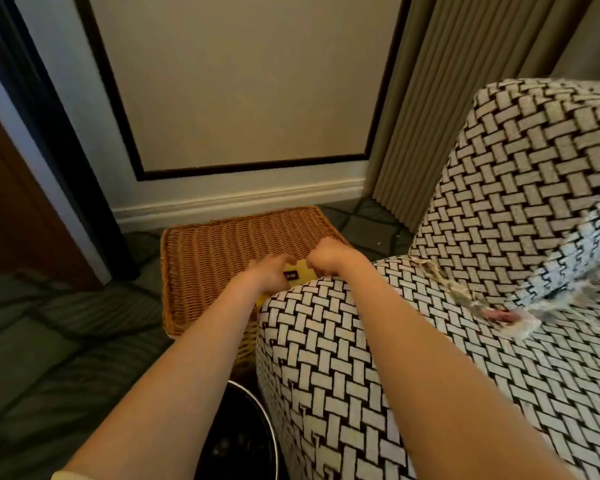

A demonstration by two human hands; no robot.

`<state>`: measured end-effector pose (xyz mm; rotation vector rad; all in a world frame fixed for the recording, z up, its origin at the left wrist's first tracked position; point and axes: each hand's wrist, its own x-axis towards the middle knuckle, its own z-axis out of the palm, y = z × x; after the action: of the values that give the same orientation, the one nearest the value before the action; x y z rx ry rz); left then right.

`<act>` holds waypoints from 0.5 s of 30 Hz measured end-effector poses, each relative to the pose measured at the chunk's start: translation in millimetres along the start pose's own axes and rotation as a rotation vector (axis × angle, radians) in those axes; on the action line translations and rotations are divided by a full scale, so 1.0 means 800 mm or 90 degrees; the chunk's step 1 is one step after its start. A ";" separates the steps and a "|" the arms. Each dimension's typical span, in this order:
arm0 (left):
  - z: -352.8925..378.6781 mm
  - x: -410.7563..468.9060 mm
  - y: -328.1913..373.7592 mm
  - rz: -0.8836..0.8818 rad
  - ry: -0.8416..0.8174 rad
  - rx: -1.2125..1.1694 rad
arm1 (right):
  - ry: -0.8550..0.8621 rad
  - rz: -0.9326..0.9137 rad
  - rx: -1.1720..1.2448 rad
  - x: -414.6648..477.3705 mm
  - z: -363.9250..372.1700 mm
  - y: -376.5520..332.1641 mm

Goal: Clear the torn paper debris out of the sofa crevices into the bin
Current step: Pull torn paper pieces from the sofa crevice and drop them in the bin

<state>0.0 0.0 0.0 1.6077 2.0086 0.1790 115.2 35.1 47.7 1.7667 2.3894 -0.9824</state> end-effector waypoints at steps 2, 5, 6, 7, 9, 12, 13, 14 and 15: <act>0.005 -0.001 -0.010 -0.022 -0.002 -0.025 | -0.031 0.005 -0.179 0.000 0.010 -0.005; 0.007 -0.008 -0.017 -0.068 0.051 -0.067 | -0.072 -0.008 -0.209 -0.003 0.015 -0.005; 0.005 -0.014 -0.014 -0.076 0.060 -0.071 | -0.077 -0.021 -0.183 -0.002 0.013 -0.002; 0.001 -0.018 -0.010 -0.080 0.065 -0.087 | -0.068 -0.040 -0.144 -0.001 0.011 0.002; -0.013 -0.027 -0.002 -0.085 0.073 -0.149 | 0.014 -0.094 0.000 -0.001 0.008 0.010; -0.032 -0.039 0.010 -0.066 0.077 -0.235 | 0.183 -0.146 0.327 -0.010 0.007 0.018; -0.038 -0.045 0.017 -0.049 0.075 -0.232 | 0.238 -0.140 0.417 -0.013 0.005 0.020; -0.044 -0.052 0.028 -0.025 0.074 -0.222 | 0.292 -0.130 0.478 -0.019 0.002 0.023; -0.049 -0.059 0.040 -0.003 0.071 -0.208 | 0.341 -0.118 0.509 -0.024 -0.001 0.026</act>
<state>13.8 -25.9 62.3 1.4112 1.9442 0.5755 140.0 22.4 45.5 2.3050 2.7182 -1.9122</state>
